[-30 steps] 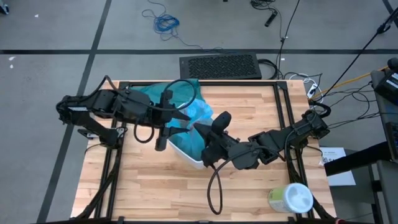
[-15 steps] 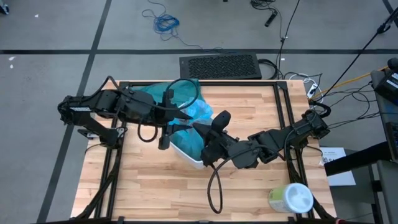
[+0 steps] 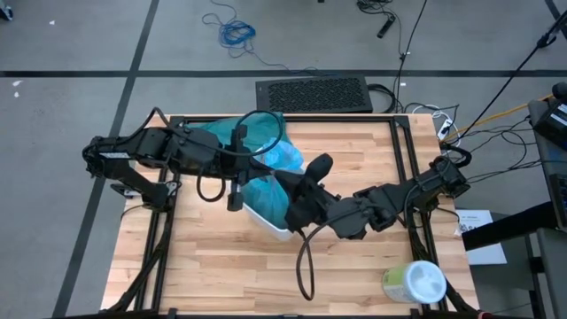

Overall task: Place trash/remove bag and relplace
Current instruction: Remove the blue trash bag from the bin

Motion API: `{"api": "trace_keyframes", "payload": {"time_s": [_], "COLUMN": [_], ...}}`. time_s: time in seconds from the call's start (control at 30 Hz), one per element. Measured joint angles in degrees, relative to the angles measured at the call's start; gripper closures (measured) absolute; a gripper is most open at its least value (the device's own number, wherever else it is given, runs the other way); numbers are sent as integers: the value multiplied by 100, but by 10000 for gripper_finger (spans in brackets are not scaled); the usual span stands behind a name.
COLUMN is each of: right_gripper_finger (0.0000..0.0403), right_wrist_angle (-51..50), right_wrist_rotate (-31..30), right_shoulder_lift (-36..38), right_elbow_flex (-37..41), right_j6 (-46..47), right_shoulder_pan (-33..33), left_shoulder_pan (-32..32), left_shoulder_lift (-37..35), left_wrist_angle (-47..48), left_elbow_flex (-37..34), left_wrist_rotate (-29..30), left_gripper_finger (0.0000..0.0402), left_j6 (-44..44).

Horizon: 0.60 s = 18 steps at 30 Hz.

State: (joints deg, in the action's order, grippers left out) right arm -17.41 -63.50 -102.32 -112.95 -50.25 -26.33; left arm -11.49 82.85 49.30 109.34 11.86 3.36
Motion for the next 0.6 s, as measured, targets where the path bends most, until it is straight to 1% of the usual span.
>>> {"api": "trace_keyframes", "payload": {"time_s": [0.13, 0.2, 0.27, 0.3, 0.33, 0.4, 0.43, 0.47, 0.53, 0.6], "right_gripper_finger": [325, 299, 276, 268, 263, 259, 258, 257, 257, 257], "right_wrist_angle": [51, -108, -606, -986, -1443, -2248, -2468, -2597, -2502, -2172], "right_wrist_rotate": [-395, -589, -576, -393, -44, 944, 1444, 1856, 2354, 2423], "right_shoulder_lift": [88, 202, 399, 516, 654, 882, 965, 1015, 1021, 988], "right_elbow_flex": [0, 0, 0, 0, 0, 0, 0, -1, 92, 372], "right_j6": [234, 575, 1244, 1761, 2378, 3591, 4018, 4357, 4752, 4763], "right_shoulder_pan": [-8, 2, 5, 3, 9, 126, 222, 345, 553, 694], "left_shoulder_pan": [0, 0, 0, 0, 0, 0, 0, -2, -2, -2], "left_shoulder_lift": [-33, -53, -77, -96, -118, -132, -147, -151, -155, -160], "left_wrist_angle": [20, 22, 26, 26, 26, 17, 10, 10, -18, -68], "left_elbow_flex": [0, 0, 0, 0, 0, 0, 0, 0, 0, 0], "left_wrist_rotate": [20, 37, 39, 40, 42, 42, 42, 42, 42, 42], "left_gripper_finger": [400, 401, 401, 401, 401, 401, 401, 401, 401, 401], "left_j6": [2, 2, 2, 4, 4, 15, 30, 52, 57, 63]}}
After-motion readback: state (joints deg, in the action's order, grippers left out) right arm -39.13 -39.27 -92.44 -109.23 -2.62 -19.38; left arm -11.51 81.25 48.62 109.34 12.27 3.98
